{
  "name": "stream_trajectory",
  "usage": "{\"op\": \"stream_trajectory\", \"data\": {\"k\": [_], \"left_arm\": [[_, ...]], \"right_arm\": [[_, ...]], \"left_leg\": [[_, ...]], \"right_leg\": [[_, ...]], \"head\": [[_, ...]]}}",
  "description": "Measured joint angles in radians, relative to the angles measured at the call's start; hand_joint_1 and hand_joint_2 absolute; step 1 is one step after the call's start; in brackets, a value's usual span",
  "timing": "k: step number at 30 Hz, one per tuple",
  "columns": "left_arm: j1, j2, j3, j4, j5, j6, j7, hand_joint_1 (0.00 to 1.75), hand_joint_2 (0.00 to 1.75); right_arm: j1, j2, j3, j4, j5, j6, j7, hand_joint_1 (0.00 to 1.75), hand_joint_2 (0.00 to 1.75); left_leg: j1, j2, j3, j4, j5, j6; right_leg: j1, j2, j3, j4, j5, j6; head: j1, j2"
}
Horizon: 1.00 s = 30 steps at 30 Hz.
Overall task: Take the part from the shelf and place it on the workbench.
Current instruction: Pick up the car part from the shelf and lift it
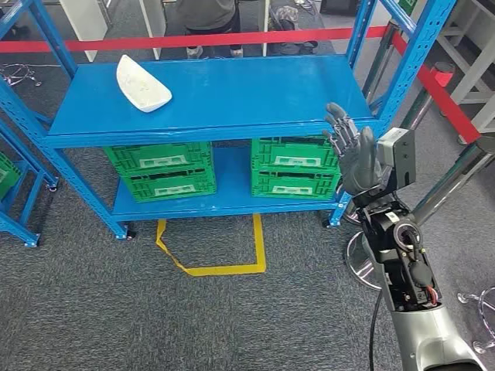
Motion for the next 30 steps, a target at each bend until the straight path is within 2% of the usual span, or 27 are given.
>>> {"op": "stream_trajectory", "data": {"k": [8,19,30], "left_arm": [[0.003,0.0,0.0,0.0,-0.007,0.002,-0.001,0.0,0.0],[-0.012,-0.009,0.0,0.0,-0.046,0.001,0.004,0.0,0.0],[-0.016,-0.01,0.0,0.0,-0.048,-0.007,0.005,0.0,0.0]], "right_arm": [[0.004,0.0,-0.001,0.0,-0.001,-0.001,0.003,0.0,0.0],[0.072,-0.001,-0.034,-0.066,-0.019,0.0,0.06,0.0,0.0],[0.102,-0.002,-0.037,-0.109,-0.023,-0.006,0.074,0.0,0.0]], "left_leg": [[0.0,0.0,0.0,0.0,0.0,0.0],[0.0,0.001,0.001,0.0,0.0,0.0],[0.0,0.001,0.001,0.0,0.0,0.0]], "right_leg": [[0.0,0.0,0.0,0.0,0.0,0.0],[0.0,0.001,-0.001,0.0,0.0,0.0],[0.0,0.001,-0.001,0.0,0.0,0.0]], "head": [[0.0,0.0],[0.0,0.0],[0.0,0.0]]}}
